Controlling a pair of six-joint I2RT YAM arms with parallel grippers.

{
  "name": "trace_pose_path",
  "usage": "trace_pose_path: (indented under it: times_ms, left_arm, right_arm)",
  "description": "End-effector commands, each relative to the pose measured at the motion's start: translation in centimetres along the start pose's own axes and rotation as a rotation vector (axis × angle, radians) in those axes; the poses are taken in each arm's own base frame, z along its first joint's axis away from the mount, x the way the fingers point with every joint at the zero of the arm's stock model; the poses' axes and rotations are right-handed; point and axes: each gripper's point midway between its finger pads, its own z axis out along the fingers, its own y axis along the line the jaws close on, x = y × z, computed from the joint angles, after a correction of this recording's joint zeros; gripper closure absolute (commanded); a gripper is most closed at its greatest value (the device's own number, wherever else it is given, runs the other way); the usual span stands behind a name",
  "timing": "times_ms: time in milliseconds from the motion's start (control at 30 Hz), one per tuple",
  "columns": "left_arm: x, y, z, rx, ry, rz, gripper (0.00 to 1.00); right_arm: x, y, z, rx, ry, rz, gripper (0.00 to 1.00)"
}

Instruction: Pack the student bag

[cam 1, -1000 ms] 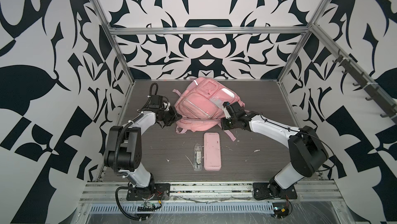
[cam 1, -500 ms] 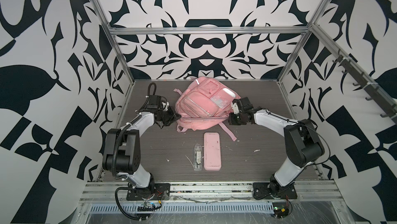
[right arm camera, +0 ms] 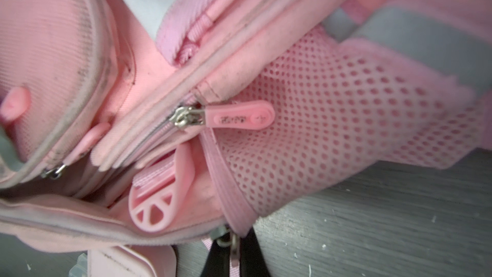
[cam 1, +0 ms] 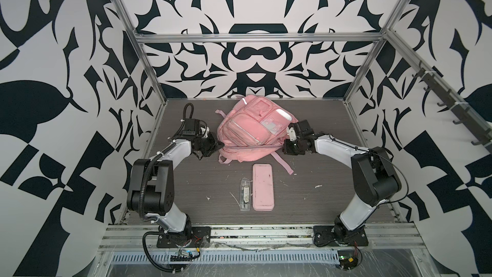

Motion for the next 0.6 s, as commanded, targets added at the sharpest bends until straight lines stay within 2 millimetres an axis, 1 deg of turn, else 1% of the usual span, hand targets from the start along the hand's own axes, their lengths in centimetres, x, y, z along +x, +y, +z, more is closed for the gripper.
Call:
trace_pose_path:
  times_ms: [0,33,133,200,300,400,567]
  left_arm:
    - [-1.9,0.8,-0.7,-0.049,-0.089,0.013,1.0]
    - [-1.9,0.7,-0.7,-0.049,-0.089,0.016,1.0]
    - [-1.9,0.8,-0.8,-0.059,-0.091,0.015,1.0]
    - [-2.0,0.8,-1.0,-0.066,-0.095,0.02,1.0]
    - [-2.1,0.6,-1.1,-0.07,-0.095,0.023,0.95]
    - [-2.2,0.4,-1.1,-0.072,-0.094,0.024,0.85]
    - [-2.0,-0.1,-1.4,-0.085,-0.095,0.038,0.69]
  right_arm:
    - [-1.1,-1.5,-2.4,0.095,-0.076,0.029,0.79]
    - [-1.0,-1.3,-2.6,0.094,-0.079,0.027,0.73]
    - [-0.7,-1.1,-3.5,0.093,-0.09,0.018,0.62]
    - [-0.6,-1.1,-4.3,0.095,-0.101,0.016,0.58]
    - [-0.5,-1.1,-5.6,0.101,-0.126,0.008,0.55]
    - [-0.7,-0.8,-6.6,0.098,-0.147,-0.004,0.54]
    - [-1.2,-0.2,-7.4,0.077,-0.169,-0.013,0.53]
